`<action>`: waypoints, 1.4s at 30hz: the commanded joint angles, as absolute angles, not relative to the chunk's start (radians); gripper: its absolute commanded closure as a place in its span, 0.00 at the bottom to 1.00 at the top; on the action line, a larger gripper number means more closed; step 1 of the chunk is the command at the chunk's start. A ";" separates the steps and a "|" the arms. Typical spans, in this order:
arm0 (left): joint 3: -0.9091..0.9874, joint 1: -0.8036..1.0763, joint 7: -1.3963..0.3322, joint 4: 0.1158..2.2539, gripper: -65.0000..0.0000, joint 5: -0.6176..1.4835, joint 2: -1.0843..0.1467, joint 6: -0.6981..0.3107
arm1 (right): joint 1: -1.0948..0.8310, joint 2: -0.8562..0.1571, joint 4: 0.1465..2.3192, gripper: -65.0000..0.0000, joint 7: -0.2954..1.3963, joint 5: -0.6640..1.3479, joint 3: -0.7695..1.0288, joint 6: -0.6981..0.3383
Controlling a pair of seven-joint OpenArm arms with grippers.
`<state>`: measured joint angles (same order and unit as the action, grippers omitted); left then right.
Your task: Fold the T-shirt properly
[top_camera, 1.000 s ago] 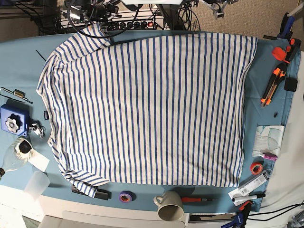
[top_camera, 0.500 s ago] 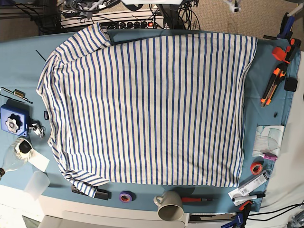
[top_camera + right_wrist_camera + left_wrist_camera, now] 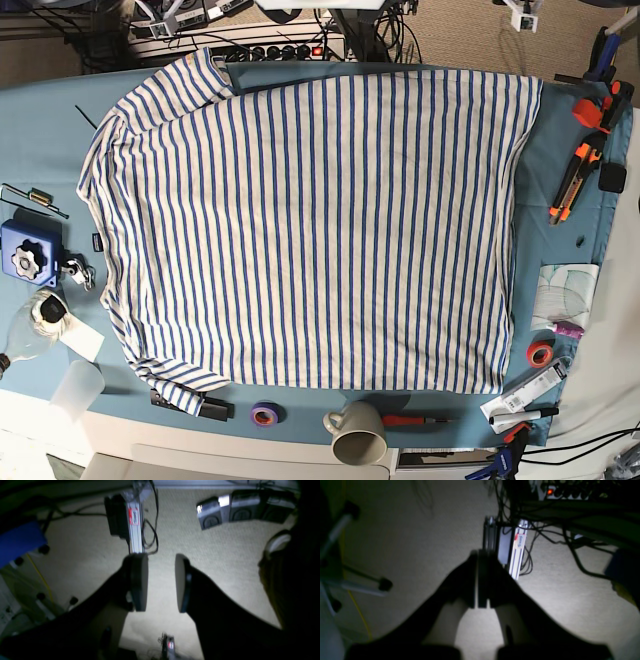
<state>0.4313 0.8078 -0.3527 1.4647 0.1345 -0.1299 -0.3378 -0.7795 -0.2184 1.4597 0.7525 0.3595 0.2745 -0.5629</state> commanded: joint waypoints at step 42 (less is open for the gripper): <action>0.435 1.000 -0.584 2.338 1.00 0.266 -0.137 -0.339 | -0.996 -0.224 2.356 0.71 0.916 0.585 0.285 -0.508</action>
<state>0.4313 0.9855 -0.6018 2.3196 0.2588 -0.1310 -0.3382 -0.9859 -0.2211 2.3417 0.9337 0.5694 0.2802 -0.5072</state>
